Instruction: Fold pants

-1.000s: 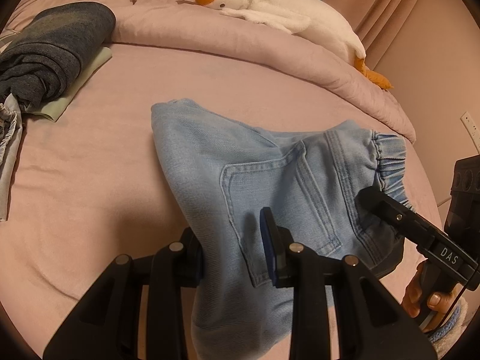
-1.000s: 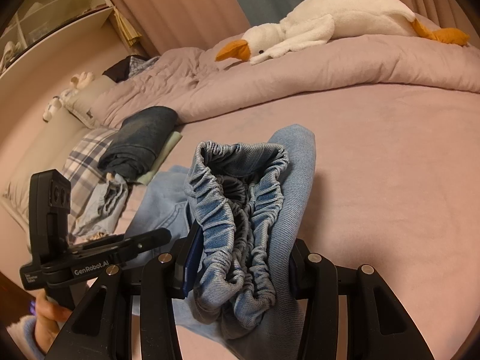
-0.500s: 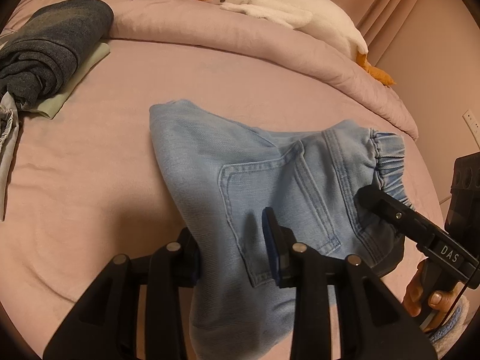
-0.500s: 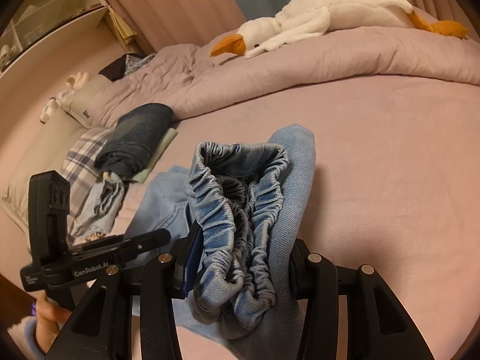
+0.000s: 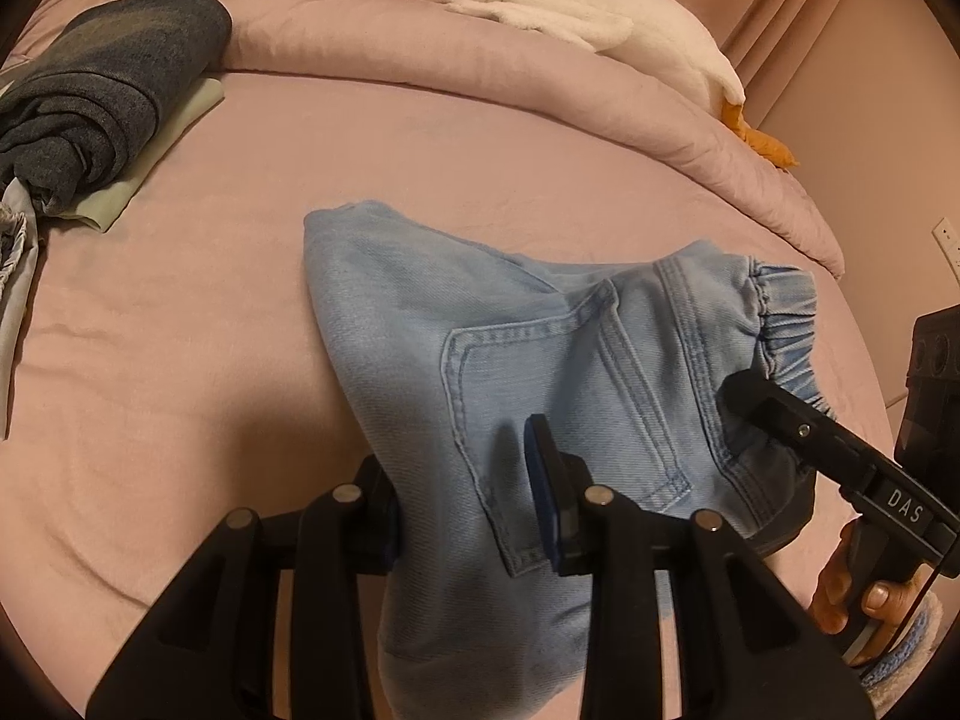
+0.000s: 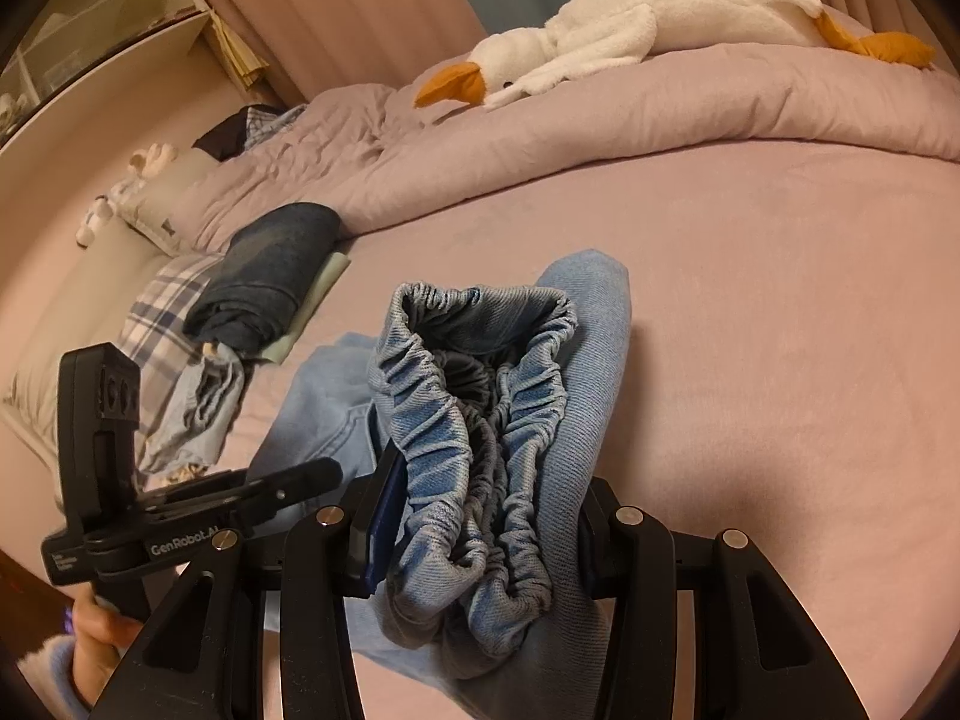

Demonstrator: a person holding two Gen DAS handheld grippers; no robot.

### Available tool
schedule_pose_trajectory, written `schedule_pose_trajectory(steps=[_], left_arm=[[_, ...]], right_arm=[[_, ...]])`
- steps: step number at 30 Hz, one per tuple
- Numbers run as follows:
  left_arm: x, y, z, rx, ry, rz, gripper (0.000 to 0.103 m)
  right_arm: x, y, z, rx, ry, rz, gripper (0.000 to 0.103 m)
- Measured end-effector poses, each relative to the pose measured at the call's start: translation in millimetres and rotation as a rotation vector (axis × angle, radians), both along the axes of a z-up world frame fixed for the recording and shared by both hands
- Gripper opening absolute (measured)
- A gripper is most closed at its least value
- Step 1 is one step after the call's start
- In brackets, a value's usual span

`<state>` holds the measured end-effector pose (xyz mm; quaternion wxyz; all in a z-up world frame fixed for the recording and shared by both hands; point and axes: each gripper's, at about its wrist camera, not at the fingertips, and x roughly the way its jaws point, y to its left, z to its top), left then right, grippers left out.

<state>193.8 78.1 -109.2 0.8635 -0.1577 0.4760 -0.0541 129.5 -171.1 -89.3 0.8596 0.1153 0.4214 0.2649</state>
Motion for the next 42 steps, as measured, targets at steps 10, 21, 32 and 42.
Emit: schedule_pose_trajectory(steps=[10, 21, 32, 42], left_arm=[[-0.1, -0.4, -0.9, 0.005, 0.004, 0.003, 0.032], [-0.2, -0.8, -0.8, 0.005, 0.004, 0.004, 0.032], [0.2, 1.0, -4.5, 0.012, 0.009, 0.003, 0.032], [-0.5, 2.7, -6.2, 0.019, 0.017, 0.003, 0.032]], right_arm=[[1.1, 0.5, 0.2, -0.01, 0.005, 0.001, 0.048], [3.1, 1.3, 0.2, -0.012, 0.008, 0.001, 0.048], [3.7, 1.5, -0.1, -0.012, 0.01, 0.002, 0.048], [4.2, 2.6, -2.2, -0.026, 0.015, -0.003, 0.048]])
